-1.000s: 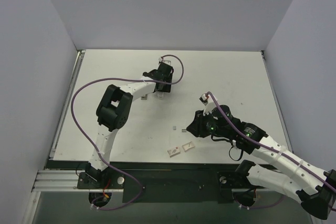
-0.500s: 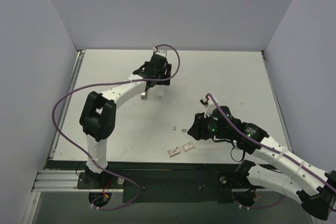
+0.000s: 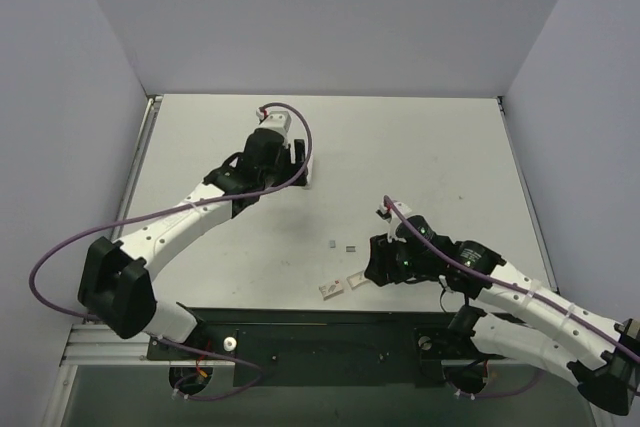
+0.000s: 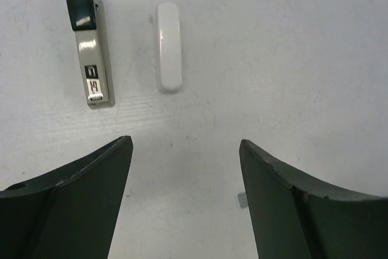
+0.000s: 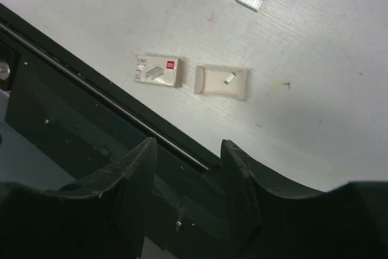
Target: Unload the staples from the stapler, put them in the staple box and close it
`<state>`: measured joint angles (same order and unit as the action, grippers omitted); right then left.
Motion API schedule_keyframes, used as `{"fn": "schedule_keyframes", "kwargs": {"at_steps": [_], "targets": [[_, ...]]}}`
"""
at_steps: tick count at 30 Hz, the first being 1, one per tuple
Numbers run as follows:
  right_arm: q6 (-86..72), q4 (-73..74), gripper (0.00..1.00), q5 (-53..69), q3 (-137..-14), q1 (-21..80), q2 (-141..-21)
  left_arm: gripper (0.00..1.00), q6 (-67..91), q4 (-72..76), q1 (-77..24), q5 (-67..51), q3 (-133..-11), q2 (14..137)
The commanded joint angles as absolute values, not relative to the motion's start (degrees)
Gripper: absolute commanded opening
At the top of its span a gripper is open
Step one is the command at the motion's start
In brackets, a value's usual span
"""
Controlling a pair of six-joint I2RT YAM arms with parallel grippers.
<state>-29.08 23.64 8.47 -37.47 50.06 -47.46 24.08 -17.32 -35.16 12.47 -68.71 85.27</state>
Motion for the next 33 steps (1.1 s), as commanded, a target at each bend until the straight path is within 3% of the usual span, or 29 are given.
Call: {"fn": "schedule_keyframes", "kwargs": {"at_steps": [1, 9, 17, 21, 33], "targets": [[-26.8, 25.5, 0.42, 3.7, -39.4, 50.4, -50.1, 0.82, 27.9, -15.6, -36.6, 9.5, -62.5, 76.7], [-20.2, 26.4, 0.45, -1.7, -46.7, 50.1, -62.9, 0.81, 31.6, -20.0, -37.5, 5.7, -52.0, 60.8], [-9.3, 24.3, 0.55, -5.8, -54.1, 51.2, -77.7, 0.81, 35.0, -18.8, -38.0, 2.6, -41.7, 50.2], [1.0, 19.3, 0.69, -4.3, -53.4, 52.8, -79.4, 0.80, 35.9, -15.9, -38.2, 0.1, -38.2, 48.6], [20.7, 19.2, 0.68, 10.4, -55.7, 48.3, -87.4, 0.80, 33.7, -12.4, -38.4, -2.2, -33.4, 48.0]]}}
